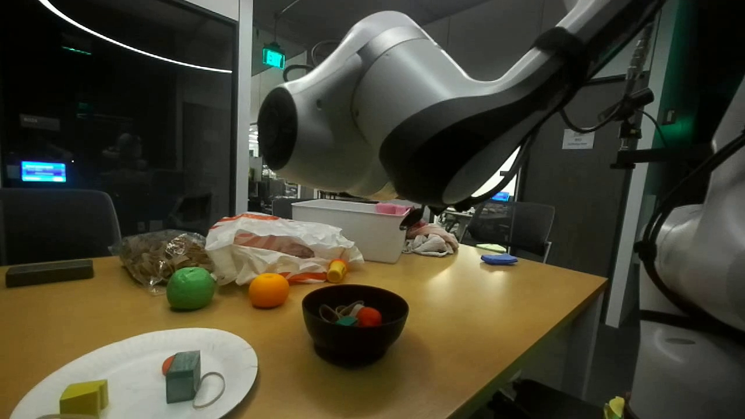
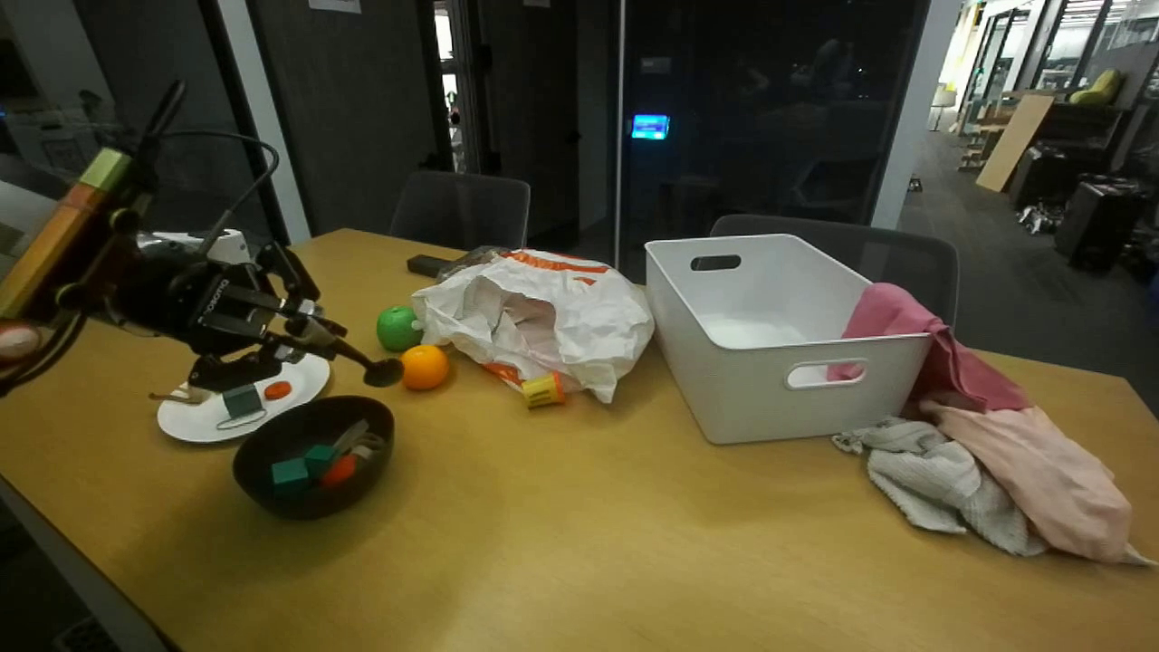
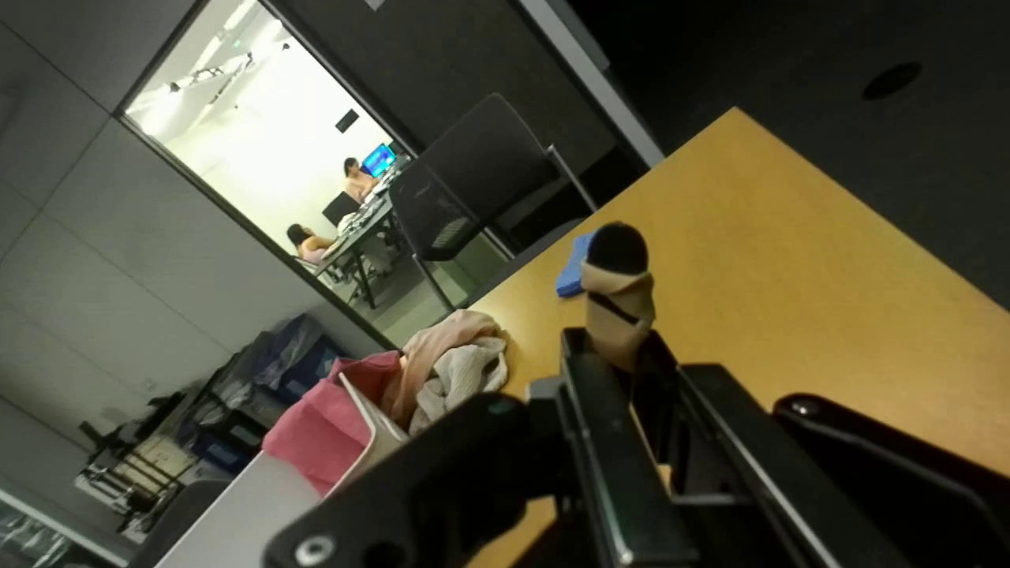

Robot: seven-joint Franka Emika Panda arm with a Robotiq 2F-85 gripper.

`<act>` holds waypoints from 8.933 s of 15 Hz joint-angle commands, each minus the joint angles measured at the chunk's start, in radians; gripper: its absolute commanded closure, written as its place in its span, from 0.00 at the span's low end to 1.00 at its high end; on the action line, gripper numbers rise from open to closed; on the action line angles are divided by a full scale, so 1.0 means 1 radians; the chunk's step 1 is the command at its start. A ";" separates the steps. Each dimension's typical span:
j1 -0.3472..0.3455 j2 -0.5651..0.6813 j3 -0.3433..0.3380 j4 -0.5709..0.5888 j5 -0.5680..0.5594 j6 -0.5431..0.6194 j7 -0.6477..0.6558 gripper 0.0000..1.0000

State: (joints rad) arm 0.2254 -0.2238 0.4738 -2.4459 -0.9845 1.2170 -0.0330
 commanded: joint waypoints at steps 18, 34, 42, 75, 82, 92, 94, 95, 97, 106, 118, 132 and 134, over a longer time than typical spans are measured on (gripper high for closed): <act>0.036 0.205 -0.221 0.191 0.368 0.224 -0.447 0.90; 0.064 0.198 -0.179 0.140 0.426 0.562 -0.387 0.90; 0.059 0.156 -0.187 0.053 0.071 0.695 -0.231 0.90; 0.091 0.071 -0.181 0.003 0.063 0.589 -0.477 0.89; 0.101 0.068 -0.160 -0.018 -0.180 0.448 -0.410 0.89; 0.102 0.145 -0.172 0.003 -0.010 0.298 -0.489 0.91; 0.097 0.147 -0.179 0.006 0.041 0.354 -0.494 0.91; 0.095 0.148 -0.181 0.008 0.062 0.370 -0.497 0.91; 0.094 0.139 -0.185 -0.013 0.079 0.422 -0.479 0.91; 0.112 0.078 -0.152 -0.109 -0.385 0.447 -0.333 0.92; 0.160 -0.021 -0.155 -0.112 -0.056 0.427 -0.417 0.92; 0.164 0.026 -0.186 -0.117 0.247 0.503 -0.484 0.92; 0.160 0.023 -0.194 -0.112 0.301 0.571 -0.473 0.93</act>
State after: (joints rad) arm 0.3829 -0.1950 0.2966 -2.5733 -0.7602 1.7077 -0.4870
